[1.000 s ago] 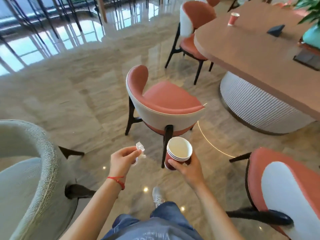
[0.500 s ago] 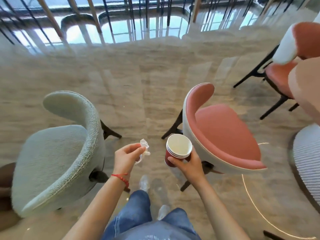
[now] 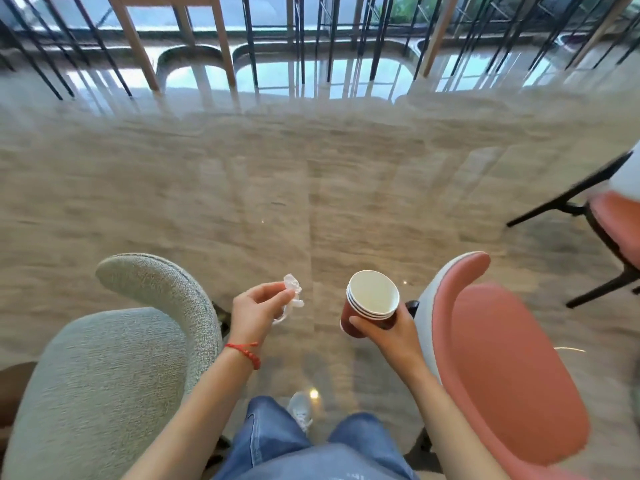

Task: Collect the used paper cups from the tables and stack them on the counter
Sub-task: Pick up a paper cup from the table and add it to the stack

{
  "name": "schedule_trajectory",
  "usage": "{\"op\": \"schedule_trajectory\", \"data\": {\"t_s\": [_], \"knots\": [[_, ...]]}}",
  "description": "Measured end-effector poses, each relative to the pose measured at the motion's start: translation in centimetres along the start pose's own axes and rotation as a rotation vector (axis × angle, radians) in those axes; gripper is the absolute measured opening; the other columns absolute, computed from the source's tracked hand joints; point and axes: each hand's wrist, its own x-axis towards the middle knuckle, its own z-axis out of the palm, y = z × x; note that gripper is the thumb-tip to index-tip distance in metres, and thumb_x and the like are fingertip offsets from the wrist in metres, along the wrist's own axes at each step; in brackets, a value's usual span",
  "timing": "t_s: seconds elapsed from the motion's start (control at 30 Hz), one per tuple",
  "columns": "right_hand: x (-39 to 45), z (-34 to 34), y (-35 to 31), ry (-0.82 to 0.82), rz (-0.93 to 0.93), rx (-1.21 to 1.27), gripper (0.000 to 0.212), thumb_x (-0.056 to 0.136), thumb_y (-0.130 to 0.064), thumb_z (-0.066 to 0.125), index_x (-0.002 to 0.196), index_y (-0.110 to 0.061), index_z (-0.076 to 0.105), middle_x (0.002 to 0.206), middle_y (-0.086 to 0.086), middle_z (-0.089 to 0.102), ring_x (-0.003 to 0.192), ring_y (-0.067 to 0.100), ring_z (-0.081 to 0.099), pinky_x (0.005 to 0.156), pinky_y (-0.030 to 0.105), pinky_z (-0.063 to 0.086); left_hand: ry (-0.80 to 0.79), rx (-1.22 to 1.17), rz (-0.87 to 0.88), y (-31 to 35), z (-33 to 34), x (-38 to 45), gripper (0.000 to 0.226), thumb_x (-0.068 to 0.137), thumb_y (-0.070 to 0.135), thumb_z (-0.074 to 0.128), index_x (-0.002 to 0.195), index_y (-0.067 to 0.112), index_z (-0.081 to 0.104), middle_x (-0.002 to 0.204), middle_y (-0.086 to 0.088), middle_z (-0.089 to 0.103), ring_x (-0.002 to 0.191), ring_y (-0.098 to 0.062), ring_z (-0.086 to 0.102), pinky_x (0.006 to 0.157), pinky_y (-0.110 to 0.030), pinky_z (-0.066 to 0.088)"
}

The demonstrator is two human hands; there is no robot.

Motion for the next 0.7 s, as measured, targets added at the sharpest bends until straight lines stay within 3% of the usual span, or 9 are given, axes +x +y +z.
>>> {"op": "schedule_trajectory", "data": {"t_s": [0.17, 0.27, 0.4, 0.7], "knots": [[6.6, 1.5, -1.0, -0.005, 0.046, 0.027, 0.056, 0.066, -0.007, 0.083, 0.109, -0.027, 0.055, 0.103, -0.012, 0.066, 0.092, -0.006, 0.062, 0.079, 0.015, 0.050, 0.026, -0.011, -0.031, 1.3, 1.0, 6.3, 0.010, 0.072, 0.009, 0.077, 0.074, 0.018, 0.071, 0.049, 0.013, 0.063, 0.040, 0.003, 0.045, 0.045, -0.009, 0.041], [11.7, 2.5, -1.3, -0.038, 0.047, 0.015, 0.056, 0.065, -0.007, 0.083, 0.109, -0.027, 0.054, 0.100, -0.015, 0.065, 0.086, -0.011, 0.062, 0.073, 0.007, 0.048, 0.063, -0.028, -0.057, 1.9, 2.0, 10.4, 0.011, 0.072, 0.010, 0.077, 0.072, 0.019, 0.071, 0.052, 0.012, 0.064, 0.041, 0.003, 0.046, 0.045, -0.009, 0.042], [19.6, 3.2, -2.9, -0.076, 0.034, 0.020, 0.058, 0.064, -0.007, 0.083, 0.114, -0.019, 0.056, 0.100, -0.012, 0.067, 0.087, -0.006, 0.063, 0.074, 0.011, 0.050, 0.126, -0.042, -0.056, 3.8, 4.3, 16.3, 0.009, 0.073, 0.008, 0.076, 0.077, 0.014, 0.071, 0.057, 0.007, 0.063, 0.041, 0.003, 0.045, 0.045, -0.009, 0.041], [37.3, 4.5, -8.4, -0.240, -0.023, -0.013, 0.055, 0.063, -0.012, 0.085, 0.103, -0.035, 0.057, 0.099, -0.015, 0.069, 0.097, 0.004, 0.064, 0.081, 0.019, 0.050, 0.215, -0.092, -0.014, 10.7, 9.0, 29.3, 0.008, 0.073, 0.008, 0.075, 0.077, 0.012, 0.071, 0.050, 0.014, 0.063, 0.041, 0.003, 0.045, 0.045, -0.009, 0.040]]}}
